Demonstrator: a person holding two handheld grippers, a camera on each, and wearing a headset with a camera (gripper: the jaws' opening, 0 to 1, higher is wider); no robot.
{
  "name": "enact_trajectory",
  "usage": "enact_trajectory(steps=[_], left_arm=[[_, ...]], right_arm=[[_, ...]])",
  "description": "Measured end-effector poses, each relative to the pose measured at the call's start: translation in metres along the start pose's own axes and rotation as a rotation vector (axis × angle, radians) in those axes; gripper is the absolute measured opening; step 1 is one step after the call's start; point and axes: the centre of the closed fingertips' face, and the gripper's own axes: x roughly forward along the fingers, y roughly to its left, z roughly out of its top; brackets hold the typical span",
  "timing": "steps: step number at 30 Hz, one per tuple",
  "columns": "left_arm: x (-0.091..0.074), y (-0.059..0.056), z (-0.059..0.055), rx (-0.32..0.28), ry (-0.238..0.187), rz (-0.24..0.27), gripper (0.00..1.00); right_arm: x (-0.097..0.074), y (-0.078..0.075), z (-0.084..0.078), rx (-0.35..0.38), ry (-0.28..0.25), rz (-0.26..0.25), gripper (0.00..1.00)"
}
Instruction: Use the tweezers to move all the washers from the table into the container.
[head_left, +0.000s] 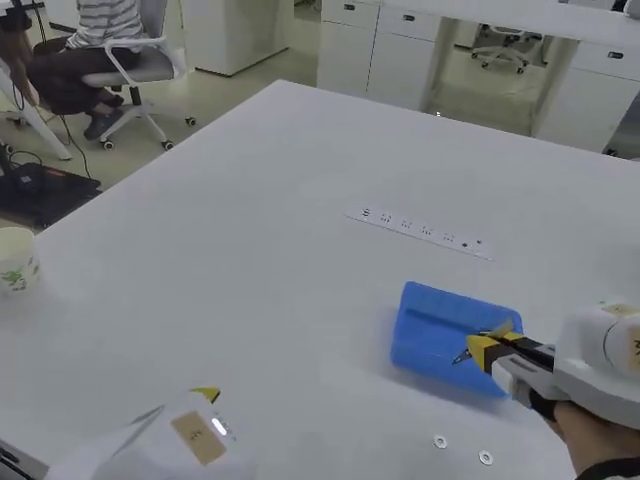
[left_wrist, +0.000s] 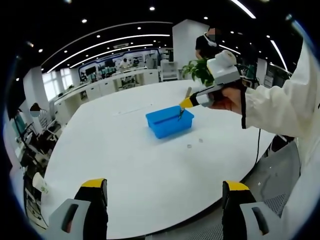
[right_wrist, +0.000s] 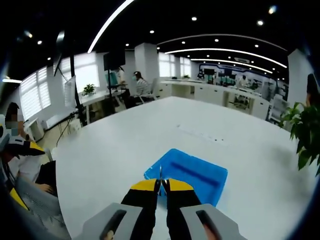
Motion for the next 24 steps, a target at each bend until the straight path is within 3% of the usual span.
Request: enact_trajectory(steps=[11,24], left_arm=[[-0.002,0.000,-0.001,-0.008,-0.002,0.001,0.97],[0.000,-0.003,-0.003,-0.005,0.005,-0.011,0.97]], right_arm=[[-0.007,0.007,-0.022,0.024,0.013,0.005,0.03],[-0.005,0.017,-0.055,0.047,0.074,0.008,0.03]])
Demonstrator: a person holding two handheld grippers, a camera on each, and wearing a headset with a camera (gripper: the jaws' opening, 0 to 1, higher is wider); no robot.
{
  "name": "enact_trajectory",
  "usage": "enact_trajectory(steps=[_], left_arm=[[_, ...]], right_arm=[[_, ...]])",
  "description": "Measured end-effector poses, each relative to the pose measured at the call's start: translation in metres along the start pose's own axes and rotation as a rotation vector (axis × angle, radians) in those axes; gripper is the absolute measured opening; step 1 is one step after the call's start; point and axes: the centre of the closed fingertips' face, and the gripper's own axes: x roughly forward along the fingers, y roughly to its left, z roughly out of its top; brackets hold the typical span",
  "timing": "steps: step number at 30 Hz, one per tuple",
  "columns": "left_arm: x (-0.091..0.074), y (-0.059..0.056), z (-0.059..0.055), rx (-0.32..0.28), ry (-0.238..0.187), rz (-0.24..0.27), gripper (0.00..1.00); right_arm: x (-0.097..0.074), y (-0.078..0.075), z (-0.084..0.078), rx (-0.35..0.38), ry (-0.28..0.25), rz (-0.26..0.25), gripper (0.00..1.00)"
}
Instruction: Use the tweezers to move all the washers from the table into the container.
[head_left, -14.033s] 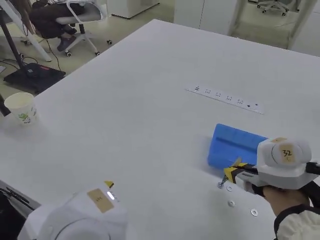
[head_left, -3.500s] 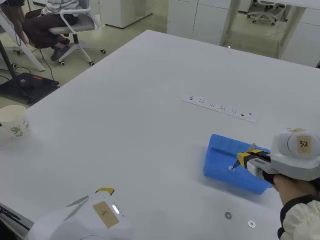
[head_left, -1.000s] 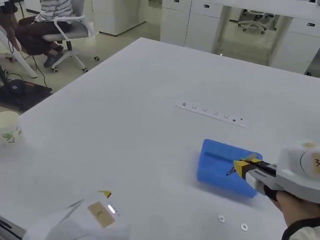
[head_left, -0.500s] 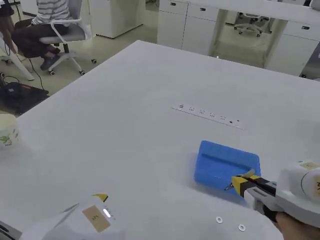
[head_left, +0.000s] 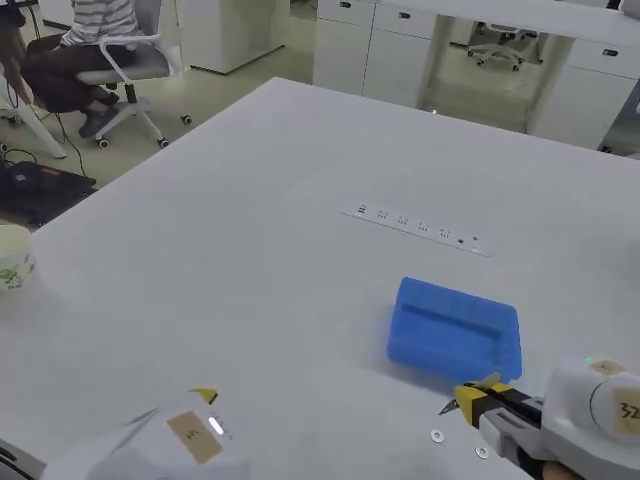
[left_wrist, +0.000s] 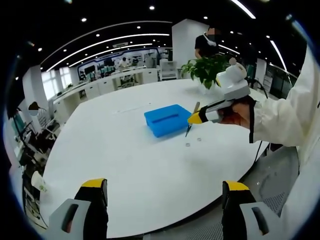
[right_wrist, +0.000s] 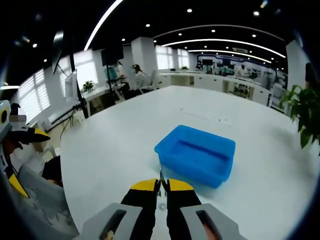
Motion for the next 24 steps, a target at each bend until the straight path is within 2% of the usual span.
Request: enact_trajectory(steps=[5,13,24], left_arm=[[-0.001,0.003,0.002,-0.007,-0.012,0.017,0.97],[0.000,0.004,0.002,-0.003,-0.010,0.019,0.97],[0.000,0.005,0.003,0.000,-0.011,0.019,0.97]], right_arm=[[0.003,0.002,-0.009,0.013,0.022,-0.014,0.03],[0.006,0.000,-0.022,0.025,0.053,-0.030,0.03],[0.007,-0.001,-0.024,0.031,0.054,-0.041,0.03]])
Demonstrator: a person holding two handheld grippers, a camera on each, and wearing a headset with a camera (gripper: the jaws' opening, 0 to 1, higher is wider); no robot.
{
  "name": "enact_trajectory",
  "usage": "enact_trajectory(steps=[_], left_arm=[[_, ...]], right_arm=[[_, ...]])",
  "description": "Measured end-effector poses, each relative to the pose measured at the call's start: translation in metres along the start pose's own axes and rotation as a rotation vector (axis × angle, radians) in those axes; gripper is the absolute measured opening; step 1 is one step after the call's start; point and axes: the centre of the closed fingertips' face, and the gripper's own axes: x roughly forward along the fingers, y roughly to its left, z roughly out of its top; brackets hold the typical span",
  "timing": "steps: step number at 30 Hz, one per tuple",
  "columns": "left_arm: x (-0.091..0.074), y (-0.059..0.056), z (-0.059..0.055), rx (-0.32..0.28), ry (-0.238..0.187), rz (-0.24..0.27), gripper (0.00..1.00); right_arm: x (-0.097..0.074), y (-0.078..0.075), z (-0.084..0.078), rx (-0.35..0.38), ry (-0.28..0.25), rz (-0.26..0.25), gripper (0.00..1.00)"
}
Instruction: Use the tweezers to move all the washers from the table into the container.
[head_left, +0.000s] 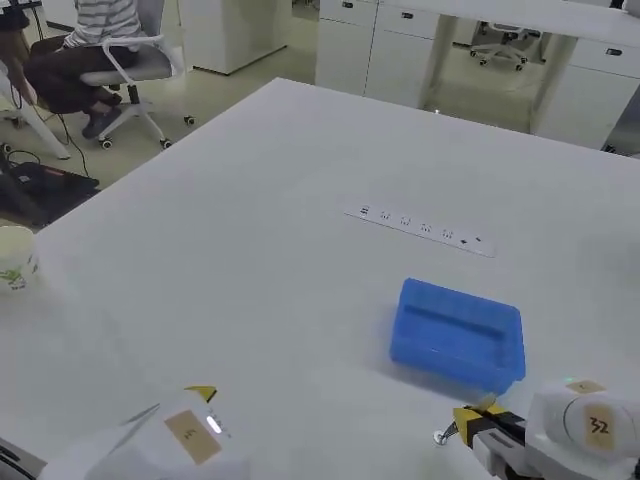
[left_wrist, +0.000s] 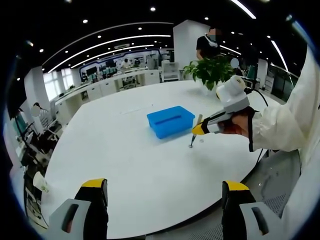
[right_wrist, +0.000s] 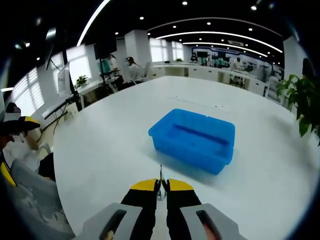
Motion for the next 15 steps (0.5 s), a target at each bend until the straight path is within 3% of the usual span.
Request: enact_trajectory(steps=[6,15], left_arm=[[0.0013,-0.0017,0.0009,0.005,-0.001,-0.006,0.97],[0.0000,-0.0021,0.0035,0.016,-0.009,-0.008,0.97]], right_arm=[[-0.0020,0.0035,-0.0035,-0.006,-0.007,0.004,0.02],[0.0024,0.0007,-0.0003,-0.020,0.029,0.004,0.01]])
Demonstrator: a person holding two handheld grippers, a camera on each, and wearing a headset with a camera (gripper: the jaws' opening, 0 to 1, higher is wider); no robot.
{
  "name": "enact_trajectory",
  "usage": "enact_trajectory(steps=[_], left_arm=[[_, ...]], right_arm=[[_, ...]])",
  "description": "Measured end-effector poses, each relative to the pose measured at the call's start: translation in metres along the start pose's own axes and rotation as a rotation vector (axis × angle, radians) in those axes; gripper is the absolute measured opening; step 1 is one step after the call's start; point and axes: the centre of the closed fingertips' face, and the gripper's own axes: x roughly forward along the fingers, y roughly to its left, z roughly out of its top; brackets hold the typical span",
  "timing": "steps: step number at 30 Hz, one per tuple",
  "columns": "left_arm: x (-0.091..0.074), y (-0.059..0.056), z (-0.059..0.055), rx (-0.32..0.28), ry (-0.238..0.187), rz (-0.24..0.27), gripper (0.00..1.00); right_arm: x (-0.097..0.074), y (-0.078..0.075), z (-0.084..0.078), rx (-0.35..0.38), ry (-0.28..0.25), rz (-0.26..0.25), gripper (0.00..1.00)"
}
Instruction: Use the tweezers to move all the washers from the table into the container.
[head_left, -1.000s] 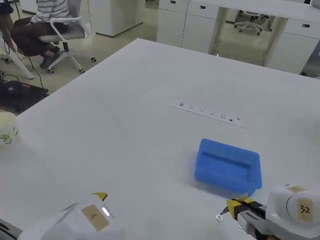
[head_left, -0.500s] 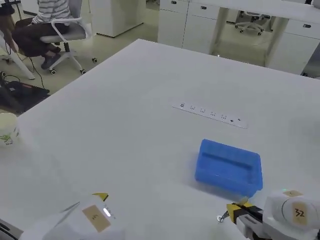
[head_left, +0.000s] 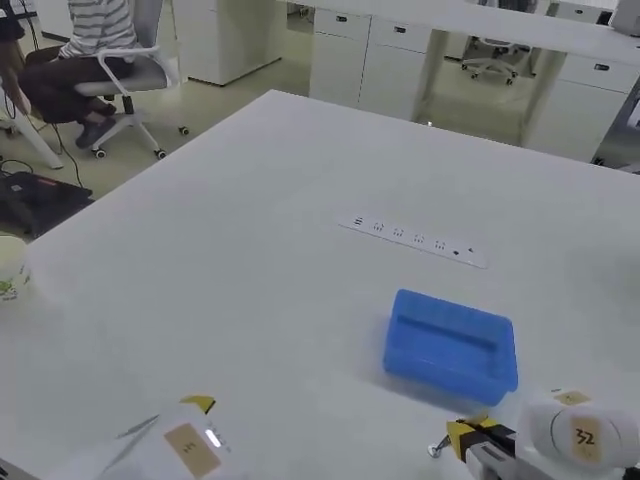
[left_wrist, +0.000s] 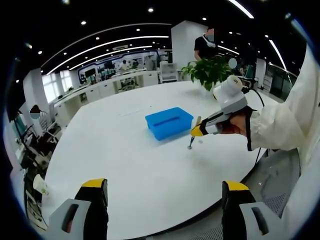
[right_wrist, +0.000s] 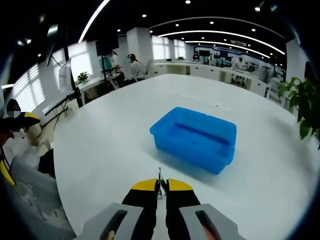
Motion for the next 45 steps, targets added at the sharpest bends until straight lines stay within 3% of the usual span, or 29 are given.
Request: enact_trajectory(steps=[7,27,37,45], left_arm=[[0.000,0.004,0.000,0.004,-0.002,0.007,0.96],[-0.001,0.008,0.014,0.032,-0.040,0.020,0.96],[-0.003,0.010,0.022,0.053,-0.048,0.026,0.96],[-0.002,0.006,0.028,0.068,-0.048,0.021,0.96]], right_arm=[[-0.005,-0.004,0.002,0.037,0.019,0.010,0.01],[-0.022,-0.021,0.052,0.036,-0.085,0.015,0.01],[-0.018,-0.036,0.085,0.010,-0.146,-0.017,0.01],[-0.002,-0.061,0.098,-0.016,-0.160,-0.090,0.01]])
